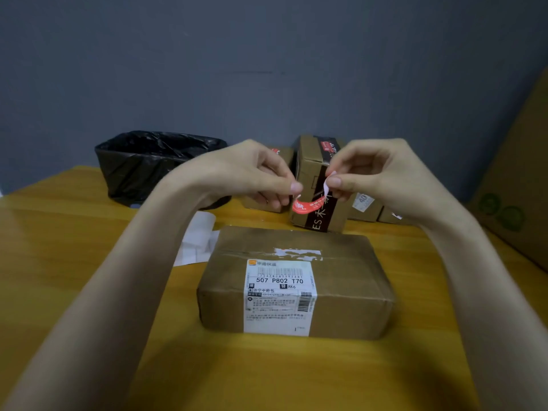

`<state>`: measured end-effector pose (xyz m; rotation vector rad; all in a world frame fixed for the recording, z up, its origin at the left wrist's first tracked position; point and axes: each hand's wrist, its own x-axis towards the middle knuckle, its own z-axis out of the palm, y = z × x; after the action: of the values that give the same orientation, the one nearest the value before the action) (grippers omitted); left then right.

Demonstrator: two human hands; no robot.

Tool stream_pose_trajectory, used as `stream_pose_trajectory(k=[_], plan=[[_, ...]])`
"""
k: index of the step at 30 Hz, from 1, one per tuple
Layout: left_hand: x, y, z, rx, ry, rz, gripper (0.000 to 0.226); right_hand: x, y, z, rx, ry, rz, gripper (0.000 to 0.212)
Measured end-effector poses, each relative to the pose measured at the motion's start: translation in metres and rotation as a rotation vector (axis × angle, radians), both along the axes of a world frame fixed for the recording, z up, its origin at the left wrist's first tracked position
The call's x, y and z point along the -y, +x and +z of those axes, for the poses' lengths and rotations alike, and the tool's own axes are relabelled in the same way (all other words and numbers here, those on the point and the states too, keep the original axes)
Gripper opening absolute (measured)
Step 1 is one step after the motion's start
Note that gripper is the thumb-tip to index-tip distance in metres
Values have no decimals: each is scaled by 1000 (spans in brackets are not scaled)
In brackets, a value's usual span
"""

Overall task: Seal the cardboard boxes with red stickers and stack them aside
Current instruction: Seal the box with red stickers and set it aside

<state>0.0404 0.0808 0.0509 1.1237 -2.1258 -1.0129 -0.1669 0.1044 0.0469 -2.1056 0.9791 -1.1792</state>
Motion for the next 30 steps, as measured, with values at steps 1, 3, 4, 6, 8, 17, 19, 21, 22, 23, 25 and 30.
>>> stream_pose_trajectory(k=[1, 3, 4, 6, 8, 17, 19, 21, 22, 23, 25, 30], plan=[[-1, 2, 1, -2, 1, 3, 26, -1, -2, 0, 7, 5, 1, 5], [-5, 4, 3, -10, -5, 12, 30, -3, -4, 0, 25, 16, -8, 6], [-8, 4, 4, -11, -14, 21, 36, -3, -4, 1, 36, 21, -11, 6], [-13, 1, 6, 6, -37, 41, 50, -5, -4, 2, 55, 29, -11, 7], [-19, -3, 7, 37, -49, 55, 53, -6, -2, 3, 65, 31, -7, 8], [-25, 7, 1, 46, -31, 128, 2, -13, -3, 3, -73, 3, -70, 9], [-26, 12, -3, 33, -34, 140, 4, -17, -1, 1, -97, 10, -71, 11], [-27, 14, -5, 17, -45, 149, 7, -18, -1, -3, -133, -18, -78, 17], [-26, 14, -5, 9, -50, 156, 8, -19, -2, -4, -157, -32, -86, 22], [-26, 15, -4, 7, -52, 163, 8, -20, -2, -6, -177, -40, -96, 25], [-25, 15, -2, 17, -49, 170, 8, -21, -2, -9, -164, -26, -82, 21], [-19, 13, -2, 14, -30, 170, 9, -22, -2, -17, -60, 27, 13, 9]])
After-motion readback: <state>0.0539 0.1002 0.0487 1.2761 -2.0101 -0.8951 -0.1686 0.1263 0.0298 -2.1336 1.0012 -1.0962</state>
